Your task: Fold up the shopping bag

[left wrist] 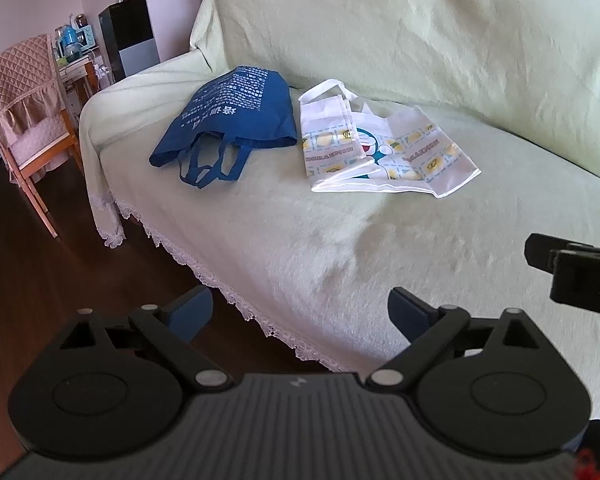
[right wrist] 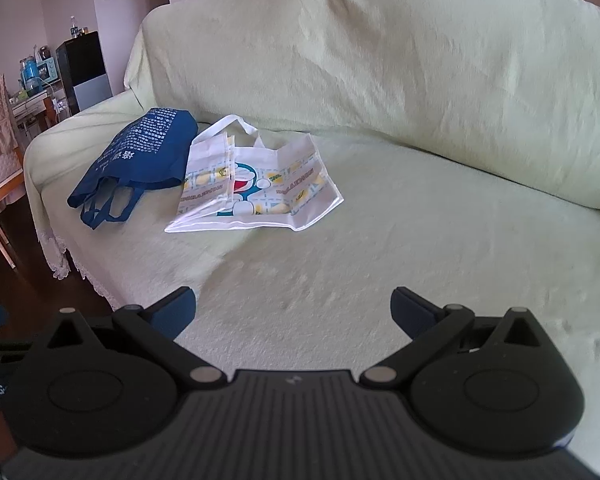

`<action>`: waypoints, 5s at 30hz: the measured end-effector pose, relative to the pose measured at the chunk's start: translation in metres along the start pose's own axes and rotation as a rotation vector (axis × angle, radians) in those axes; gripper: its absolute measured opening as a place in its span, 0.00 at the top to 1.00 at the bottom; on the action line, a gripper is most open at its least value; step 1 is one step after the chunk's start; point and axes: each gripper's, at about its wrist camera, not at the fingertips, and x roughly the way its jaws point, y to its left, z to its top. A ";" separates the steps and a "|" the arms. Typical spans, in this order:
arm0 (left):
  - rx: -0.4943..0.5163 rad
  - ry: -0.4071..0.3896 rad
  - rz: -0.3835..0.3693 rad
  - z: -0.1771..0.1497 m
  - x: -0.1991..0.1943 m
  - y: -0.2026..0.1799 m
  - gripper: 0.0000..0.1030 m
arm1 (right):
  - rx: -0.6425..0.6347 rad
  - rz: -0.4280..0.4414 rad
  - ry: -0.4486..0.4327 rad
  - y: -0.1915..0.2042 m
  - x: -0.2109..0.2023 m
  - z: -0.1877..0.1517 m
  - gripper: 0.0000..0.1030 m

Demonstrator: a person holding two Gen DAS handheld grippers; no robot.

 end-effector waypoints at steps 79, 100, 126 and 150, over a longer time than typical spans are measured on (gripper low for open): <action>0.373 -0.028 -0.247 0.094 0.234 -0.077 0.62 | 0.164 0.175 0.077 -0.064 0.253 0.069 0.97; 0.310 -0.021 -0.491 -0.002 0.111 -0.182 0.93 | 0.393 -0.117 0.029 -0.159 0.056 -0.029 0.93; -0.144 0.285 -0.492 0.002 0.199 -0.052 0.76 | -0.167 -0.452 0.134 -0.090 0.131 -0.033 0.93; 0.159 0.252 -0.549 0.011 0.176 -0.137 0.88 | -0.120 -0.162 0.077 -0.037 0.096 0.023 0.85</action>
